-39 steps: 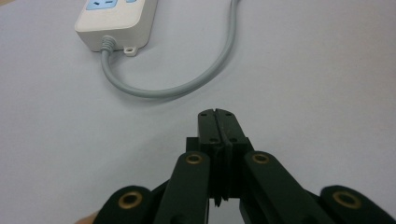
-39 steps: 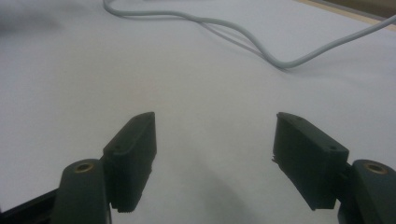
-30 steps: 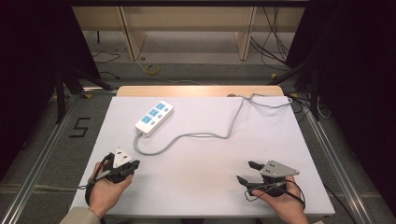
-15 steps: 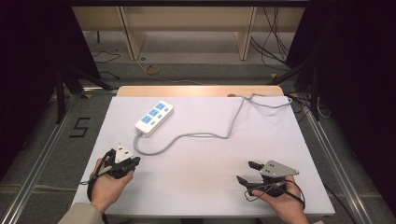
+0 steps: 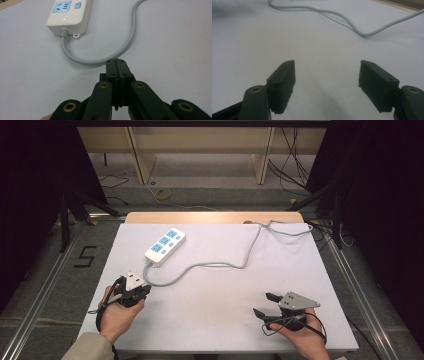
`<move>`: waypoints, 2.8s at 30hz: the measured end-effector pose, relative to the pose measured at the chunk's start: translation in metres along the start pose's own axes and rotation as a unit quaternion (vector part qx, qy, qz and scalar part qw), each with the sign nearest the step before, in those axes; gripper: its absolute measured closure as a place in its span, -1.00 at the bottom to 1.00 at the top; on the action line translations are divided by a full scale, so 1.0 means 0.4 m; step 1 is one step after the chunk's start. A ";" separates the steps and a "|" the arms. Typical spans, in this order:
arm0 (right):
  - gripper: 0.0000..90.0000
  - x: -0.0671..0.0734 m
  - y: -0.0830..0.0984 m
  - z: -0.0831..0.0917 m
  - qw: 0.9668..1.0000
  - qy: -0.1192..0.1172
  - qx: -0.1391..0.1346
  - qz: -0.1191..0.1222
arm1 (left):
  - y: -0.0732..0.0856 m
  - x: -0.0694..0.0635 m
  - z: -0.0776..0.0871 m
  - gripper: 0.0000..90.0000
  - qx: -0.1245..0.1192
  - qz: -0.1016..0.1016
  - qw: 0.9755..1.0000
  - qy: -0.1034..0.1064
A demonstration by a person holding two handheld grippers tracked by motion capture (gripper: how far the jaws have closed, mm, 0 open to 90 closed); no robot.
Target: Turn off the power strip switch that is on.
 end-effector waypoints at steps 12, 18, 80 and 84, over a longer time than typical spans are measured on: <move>-0.32 0.000 0.000 0.000 1.000 0.000 0.000 0.000 | -0.013 0.004 -0.008 0.99 -0.001 0.001 1.000 -0.003; -0.32 0.000 0.000 -0.001 1.000 -0.001 0.001 0.001 | -0.020 0.009 -0.010 0.99 -0.001 0.005 1.000 -0.004; -0.32 0.003 -0.001 -0.002 1.000 -0.002 0.000 0.003 | -0.082 0.038 -0.050 0.99 0.000 0.003 1.000 -0.022; -0.32 0.003 -0.001 -0.003 1.000 -0.002 0.000 0.003 | -0.090 0.041 -0.050 0.99 -0.001 0.003 1.000 -0.025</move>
Point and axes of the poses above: each handheld gripper's, and its own axes: z roughly backward along the jaws, y roughly out of its underside, x roughly to its left, the point moved 6 cm from there along -z, roughly forward along the jaws, and after that the axes turned 12 degrees about z, right-handed, at the moved point
